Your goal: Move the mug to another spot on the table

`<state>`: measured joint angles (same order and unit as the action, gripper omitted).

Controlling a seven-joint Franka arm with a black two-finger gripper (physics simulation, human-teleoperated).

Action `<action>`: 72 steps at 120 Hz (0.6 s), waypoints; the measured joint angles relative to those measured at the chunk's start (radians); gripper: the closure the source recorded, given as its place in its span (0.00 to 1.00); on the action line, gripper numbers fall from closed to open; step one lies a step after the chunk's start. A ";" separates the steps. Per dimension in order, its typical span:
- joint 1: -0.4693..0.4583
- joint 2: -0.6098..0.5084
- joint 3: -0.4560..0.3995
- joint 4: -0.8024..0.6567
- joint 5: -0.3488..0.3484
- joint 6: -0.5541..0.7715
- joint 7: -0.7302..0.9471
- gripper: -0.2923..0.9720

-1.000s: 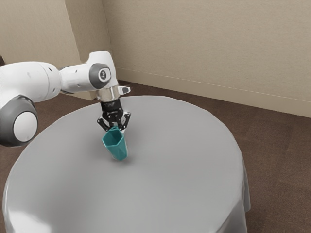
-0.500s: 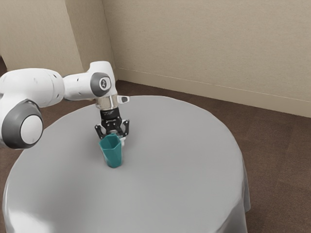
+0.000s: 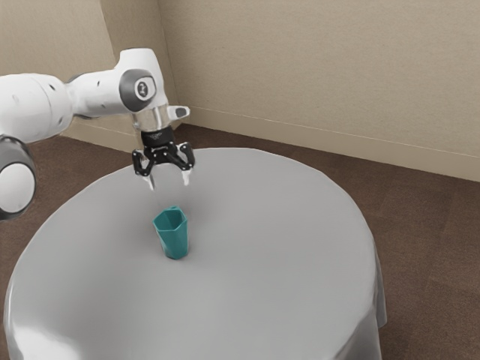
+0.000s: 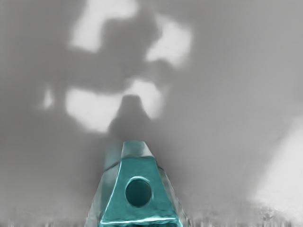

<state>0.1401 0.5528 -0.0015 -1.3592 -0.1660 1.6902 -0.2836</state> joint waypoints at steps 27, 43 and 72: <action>-0.083 -0.309 -0.005 -0.247 0.070 -0.011 0.177 0.24; -0.141 -0.427 -0.005 -0.275 0.119 -0.013 0.337 0.24; -0.143 -0.494 -0.007 -0.275 0.150 -0.017 0.560 0.23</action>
<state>-0.0024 0.0587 -0.0088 -1.6345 -0.0163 1.6737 0.2766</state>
